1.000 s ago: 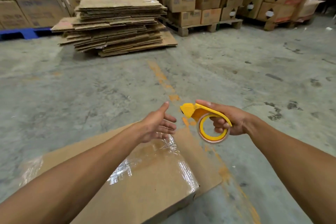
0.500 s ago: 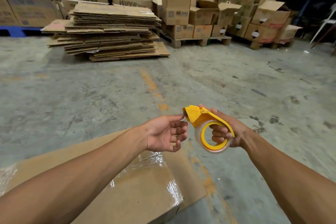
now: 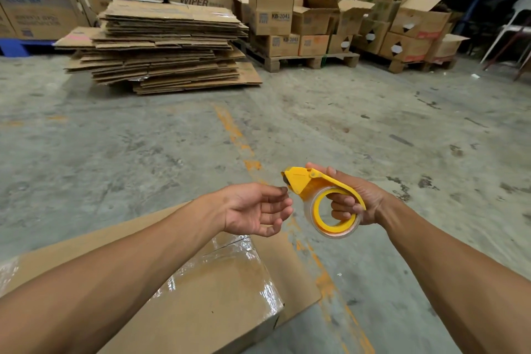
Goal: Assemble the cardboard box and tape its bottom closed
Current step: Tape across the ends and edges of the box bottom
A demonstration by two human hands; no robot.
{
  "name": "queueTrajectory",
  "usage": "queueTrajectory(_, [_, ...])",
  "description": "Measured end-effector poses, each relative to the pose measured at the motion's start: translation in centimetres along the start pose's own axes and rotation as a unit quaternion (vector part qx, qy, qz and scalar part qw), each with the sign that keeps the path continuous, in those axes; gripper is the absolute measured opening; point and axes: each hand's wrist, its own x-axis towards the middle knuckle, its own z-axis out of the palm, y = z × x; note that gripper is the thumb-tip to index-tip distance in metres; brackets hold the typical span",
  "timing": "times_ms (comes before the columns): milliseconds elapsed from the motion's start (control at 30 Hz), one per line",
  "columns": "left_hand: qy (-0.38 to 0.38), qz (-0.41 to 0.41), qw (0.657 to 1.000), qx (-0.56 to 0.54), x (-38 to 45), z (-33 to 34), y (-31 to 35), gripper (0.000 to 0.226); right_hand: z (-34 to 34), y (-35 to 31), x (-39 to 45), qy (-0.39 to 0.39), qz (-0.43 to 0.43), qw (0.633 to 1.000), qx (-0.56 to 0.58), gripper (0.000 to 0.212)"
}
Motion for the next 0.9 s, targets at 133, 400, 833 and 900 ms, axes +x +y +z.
queueTrajectory(133, [0.026, -0.01, 0.999, 0.026, 0.2, -1.0, -0.3, 0.014, 0.8, 0.1, -0.4, 0.02, 0.031, 0.997, -0.061, 0.059])
queueTrajectory(400, [0.17, -0.046, 0.958, 0.224, -0.9, -10.9, 0.4, 0.021, 2.2, 0.5, -2.2, 0.049, 0.133, 0.972, -0.189, 0.05])
queueTrajectory(833, [0.323, 0.133, 0.691, 0.633, 6.2, -13.6, 6.4, 0.016, 8.4, 3.8, 1.2, 0.185, 0.05, 0.961, -0.2, 0.038])
queueTrajectory(900, [0.325, 0.15, 0.679, 0.642, 7.3, -14.9, 6.1, 0.016, 10.0, 5.4, 2.4, 0.212, 0.023, 0.961, -0.175, 0.041])
